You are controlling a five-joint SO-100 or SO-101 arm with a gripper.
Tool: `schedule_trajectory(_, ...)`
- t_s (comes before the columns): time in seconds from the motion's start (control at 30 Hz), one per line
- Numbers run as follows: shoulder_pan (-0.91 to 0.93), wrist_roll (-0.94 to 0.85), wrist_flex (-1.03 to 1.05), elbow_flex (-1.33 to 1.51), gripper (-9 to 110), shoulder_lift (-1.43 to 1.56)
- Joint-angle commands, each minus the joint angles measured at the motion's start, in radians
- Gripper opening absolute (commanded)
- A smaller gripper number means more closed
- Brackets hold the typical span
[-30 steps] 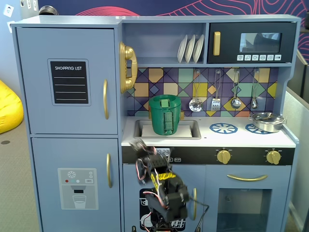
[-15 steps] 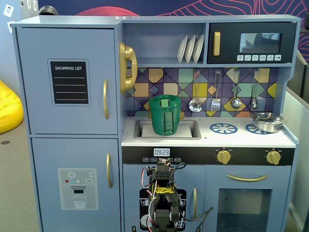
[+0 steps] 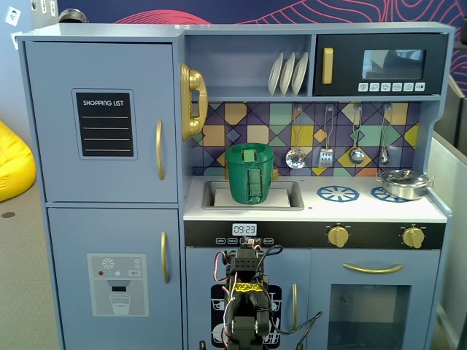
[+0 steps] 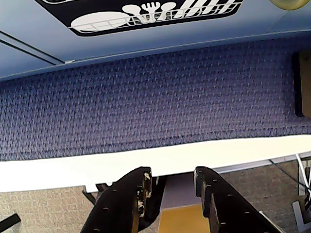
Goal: Close the left cabinet door
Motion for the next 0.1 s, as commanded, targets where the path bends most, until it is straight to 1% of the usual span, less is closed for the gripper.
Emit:
schedule_trajectory(0.0, 0.011, 0.034, 0.166, 0.018, 2, -0.006)
schedule_trajectory(0.07, 0.009, 0.034, 0.166, 0.018, 2, -0.006)
